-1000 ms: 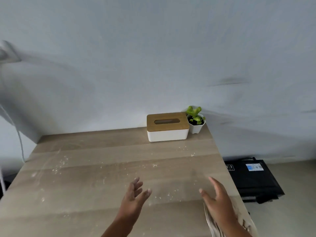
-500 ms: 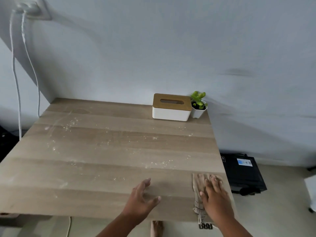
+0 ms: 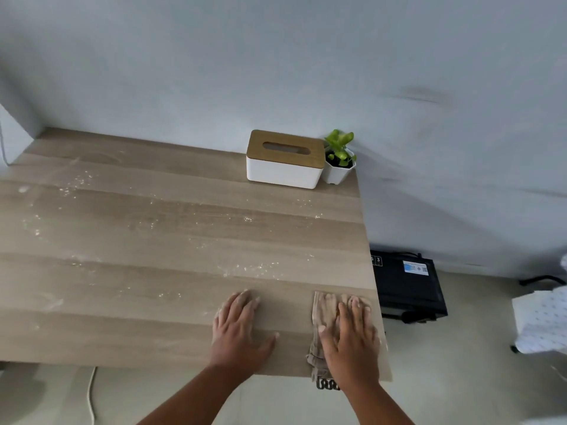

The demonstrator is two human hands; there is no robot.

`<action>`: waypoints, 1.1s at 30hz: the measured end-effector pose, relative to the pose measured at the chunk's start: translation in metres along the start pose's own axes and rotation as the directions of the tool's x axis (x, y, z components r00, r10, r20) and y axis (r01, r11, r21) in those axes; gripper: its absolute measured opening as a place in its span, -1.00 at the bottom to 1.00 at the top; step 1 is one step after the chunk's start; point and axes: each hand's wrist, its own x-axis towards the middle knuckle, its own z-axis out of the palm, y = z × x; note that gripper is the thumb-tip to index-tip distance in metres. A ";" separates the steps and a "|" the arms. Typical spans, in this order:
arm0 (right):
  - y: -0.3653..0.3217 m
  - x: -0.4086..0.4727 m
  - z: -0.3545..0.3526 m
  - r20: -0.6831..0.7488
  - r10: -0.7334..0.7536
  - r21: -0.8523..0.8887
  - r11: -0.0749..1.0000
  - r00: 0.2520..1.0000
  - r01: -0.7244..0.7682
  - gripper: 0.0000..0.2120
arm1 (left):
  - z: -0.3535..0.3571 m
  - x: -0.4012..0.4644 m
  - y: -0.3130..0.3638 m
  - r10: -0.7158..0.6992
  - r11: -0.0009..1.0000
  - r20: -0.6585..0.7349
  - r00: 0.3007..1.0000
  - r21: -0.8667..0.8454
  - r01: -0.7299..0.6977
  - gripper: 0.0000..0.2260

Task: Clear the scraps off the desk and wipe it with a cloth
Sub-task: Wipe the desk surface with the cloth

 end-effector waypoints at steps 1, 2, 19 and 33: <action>0.005 0.003 0.003 -0.005 -0.014 -0.001 1.000 1.000 0.014 -0.22 | 0.005 0.001 0.001 0.006 0.999 -0.014 1.000 0.045 -0.005 -0.22; 0.009 0.005 0.005 -0.016 -0.037 -0.010 0.999 0.999 0.036 -0.18 | 0.010 0.002 0.002 0.015 0.996 -0.026 1.000 0.094 -0.012 -0.22; 0.019 0.066 0.010 -0.146 -0.129 -0.096 0.989 0.981 0.116 -0.25 | 0.030 0.023 0.012 0.007 0.952 -0.077 0.997 0.306 0.017 -0.17; -0.025 0.208 -0.018 -0.147 -0.075 -0.076 0.995 0.986 0.064 -0.34 | 0.036 0.026 0.009 0.035 0.950 -0.127 0.991 0.313 0.007 -0.14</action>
